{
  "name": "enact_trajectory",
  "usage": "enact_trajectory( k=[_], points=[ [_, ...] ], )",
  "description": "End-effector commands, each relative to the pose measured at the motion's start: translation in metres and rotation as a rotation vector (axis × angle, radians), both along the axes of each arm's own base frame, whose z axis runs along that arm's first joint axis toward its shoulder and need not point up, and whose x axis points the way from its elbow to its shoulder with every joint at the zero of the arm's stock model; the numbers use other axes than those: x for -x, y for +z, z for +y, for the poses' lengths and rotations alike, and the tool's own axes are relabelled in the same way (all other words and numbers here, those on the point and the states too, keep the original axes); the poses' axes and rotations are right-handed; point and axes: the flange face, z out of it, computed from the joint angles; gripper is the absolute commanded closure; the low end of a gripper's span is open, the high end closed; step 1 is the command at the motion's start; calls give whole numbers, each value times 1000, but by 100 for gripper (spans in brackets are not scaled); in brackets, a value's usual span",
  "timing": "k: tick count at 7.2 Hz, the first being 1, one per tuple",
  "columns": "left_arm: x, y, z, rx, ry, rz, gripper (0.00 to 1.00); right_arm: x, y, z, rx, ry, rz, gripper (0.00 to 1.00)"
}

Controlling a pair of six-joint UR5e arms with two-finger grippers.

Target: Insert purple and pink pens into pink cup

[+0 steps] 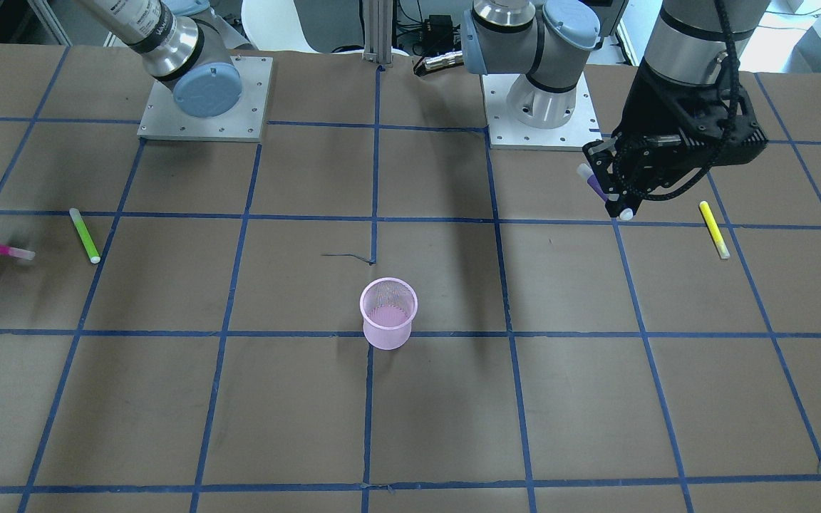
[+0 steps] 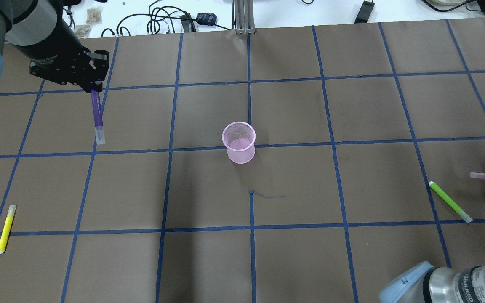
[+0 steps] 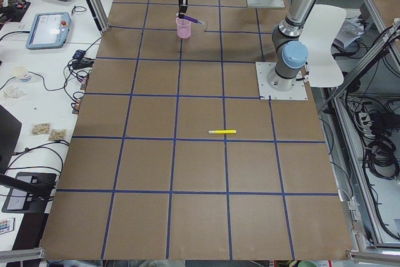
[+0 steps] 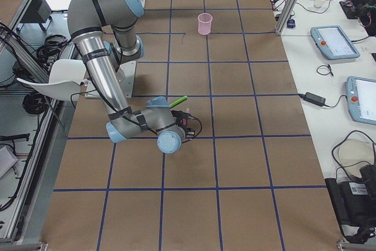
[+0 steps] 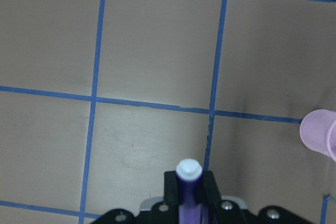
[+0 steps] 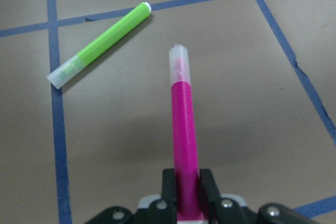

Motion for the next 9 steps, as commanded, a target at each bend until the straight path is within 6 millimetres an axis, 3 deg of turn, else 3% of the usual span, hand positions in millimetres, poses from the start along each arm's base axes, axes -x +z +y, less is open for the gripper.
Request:
enact_trajectory(
  k=[1,3,4,6,7,9],
  points=[
    [-2,3,-2,29,-11,-5,99,-53,84,-23,-20,-32,78,100],
    [-10,7,-3,33,5,0,99,-145,172,-47,-44,-106,159,100],
    [-19,4,-3,24,21,8,99,-198,200,-58,-82,-149,166,100],
    [-21,6,-4,29,21,-2,99,-310,237,-72,-172,-235,228,100],
    [-28,14,-6,45,-62,-27,99,-368,248,-74,-222,-315,248,100],
    [-33,10,-5,30,-31,-9,99,-492,254,-80,-246,-437,248,100]
  ],
)
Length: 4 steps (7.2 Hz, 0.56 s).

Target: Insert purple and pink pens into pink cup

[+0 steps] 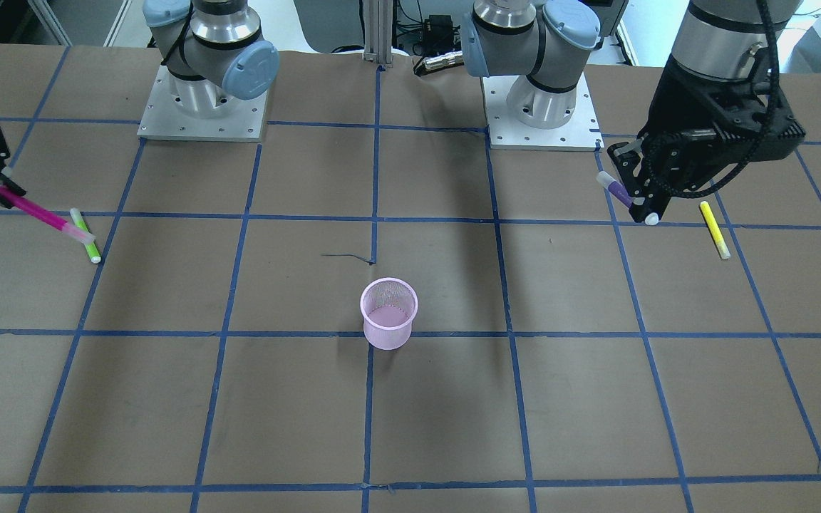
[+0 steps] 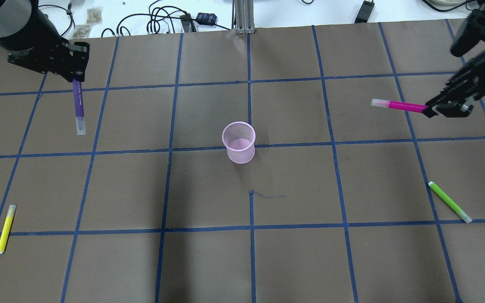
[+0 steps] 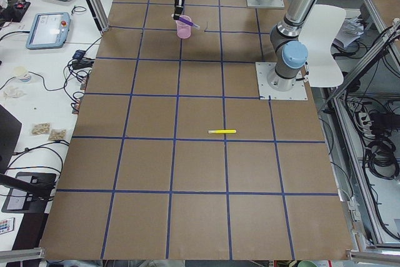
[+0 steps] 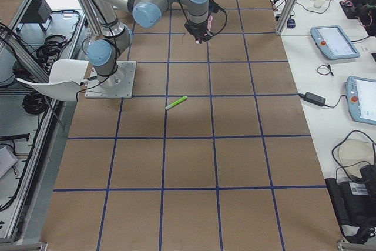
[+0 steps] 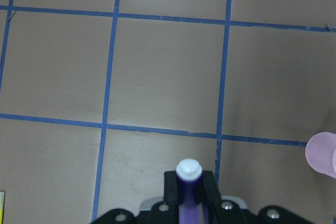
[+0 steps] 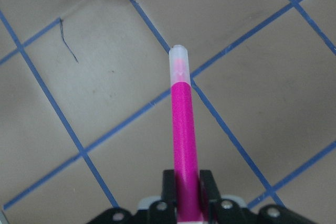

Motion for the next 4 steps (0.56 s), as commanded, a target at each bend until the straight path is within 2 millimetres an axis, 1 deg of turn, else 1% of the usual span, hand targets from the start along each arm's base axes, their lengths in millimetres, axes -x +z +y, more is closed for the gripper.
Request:
enact_trajectory(
  k=[1,2,3,4],
  points=[
    [-6,1,-1,-3,19,12,99,-122,-9,-1,-18,-81,125,100],
    [-15,-3,0,-31,37,18,99,-174,-21,-4,39,-38,222,100],
    [-15,-1,0,-21,33,48,99,-227,-44,3,47,39,328,100],
    [-14,-1,-1,-19,26,65,99,-272,-62,10,72,137,466,100]
  ],
)
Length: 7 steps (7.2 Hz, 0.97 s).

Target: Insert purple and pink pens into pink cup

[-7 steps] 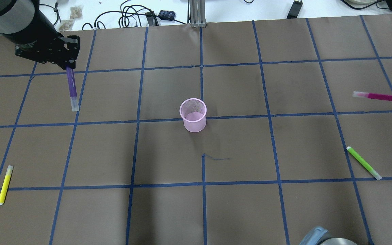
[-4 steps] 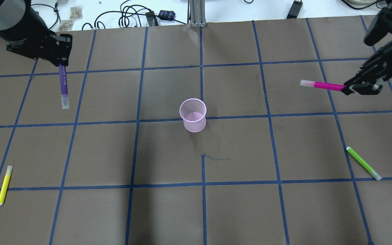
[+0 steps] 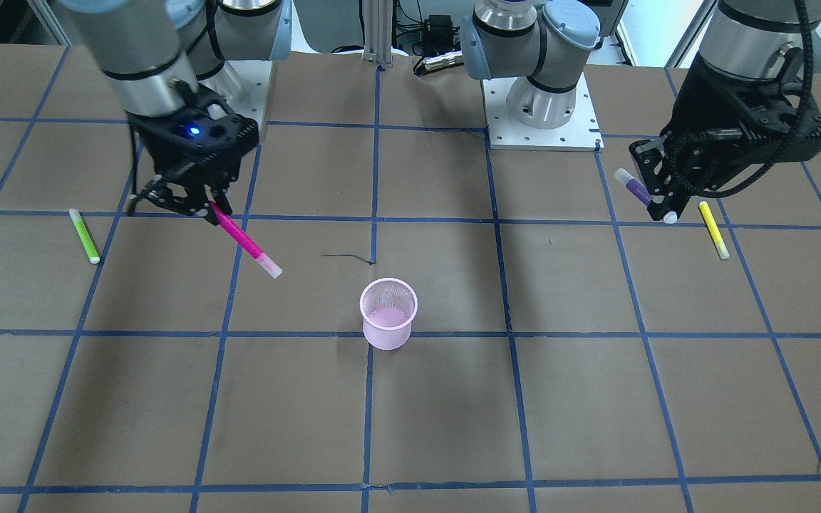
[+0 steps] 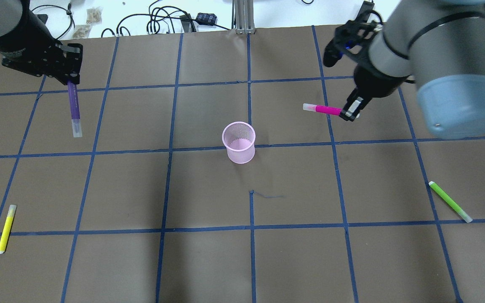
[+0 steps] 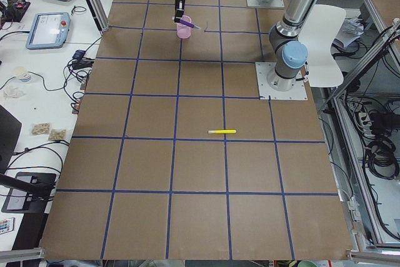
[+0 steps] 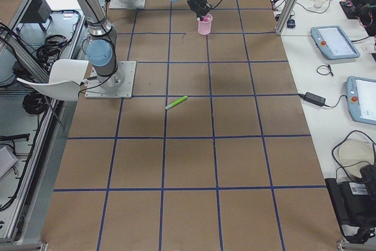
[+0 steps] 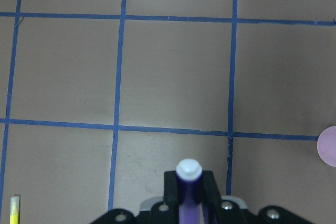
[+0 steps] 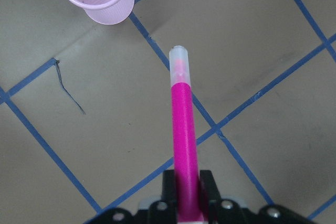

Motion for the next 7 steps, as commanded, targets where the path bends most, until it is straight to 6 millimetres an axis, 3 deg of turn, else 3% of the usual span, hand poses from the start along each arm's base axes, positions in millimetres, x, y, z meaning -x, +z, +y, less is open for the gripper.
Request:
enact_trajectory(
  k=[1,3,4,5,7],
  points=[
    [-4,1,-1,10,-10,37,99,-94,-32,6,24,135,171,100],
    [-6,-1,-2,10,-6,41,99,-151,-35,2,24,195,183,100],
    [-6,-2,-3,8,-9,47,99,-168,-44,-3,26,197,190,100],
    [-4,-3,-3,9,-12,63,99,-174,-61,-10,8,201,215,100],
    [-3,-3,-2,9,-14,63,99,-177,-77,-12,-15,192,222,100]
  ],
)
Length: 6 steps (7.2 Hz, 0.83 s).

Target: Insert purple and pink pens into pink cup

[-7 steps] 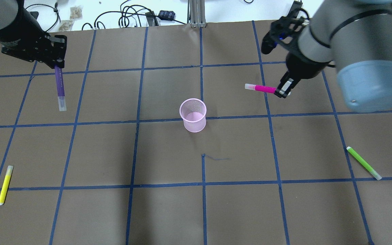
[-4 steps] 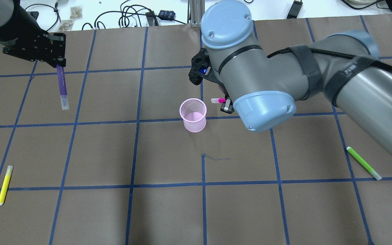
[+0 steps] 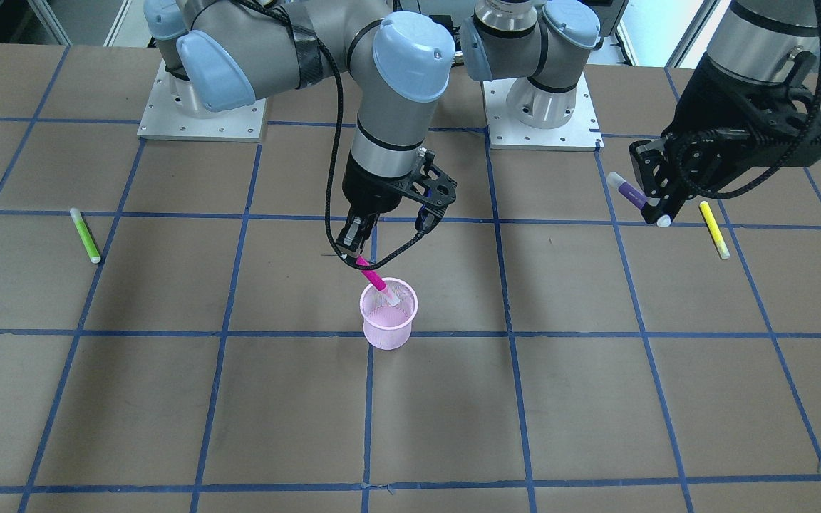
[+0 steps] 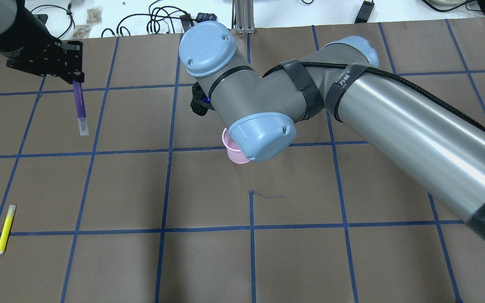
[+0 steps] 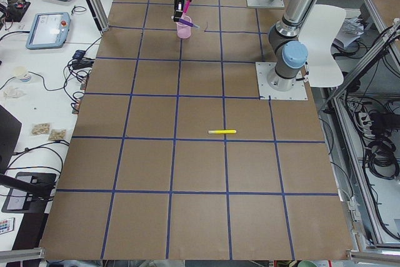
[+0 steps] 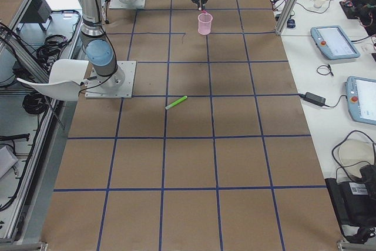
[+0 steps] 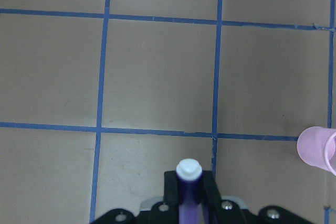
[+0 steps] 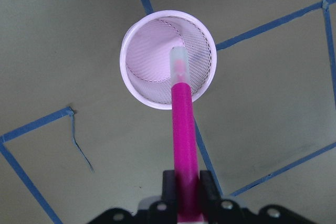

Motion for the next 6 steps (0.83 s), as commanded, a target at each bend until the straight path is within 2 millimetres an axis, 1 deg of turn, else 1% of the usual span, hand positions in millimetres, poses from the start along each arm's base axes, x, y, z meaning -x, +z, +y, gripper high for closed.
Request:
enact_trajectory(
  k=[1,2,4,5,6],
  points=[
    [0,0,0,2,-1,4,99,-5,-14,-5,-6,-4,6,77],
    [0,-1,0,1,-1,6,99,-6,-15,-7,8,-18,3,1],
    [0,-1,0,0,-2,4,99,0,-8,-11,19,-36,-1,0],
    [1,2,-1,8,-3,12,99,17,9,-23,50,-84,-22,0],
    [6,-5,-1,-7,-2,22,99,60,50,-46,113,-206,-78,0]
  ],
)
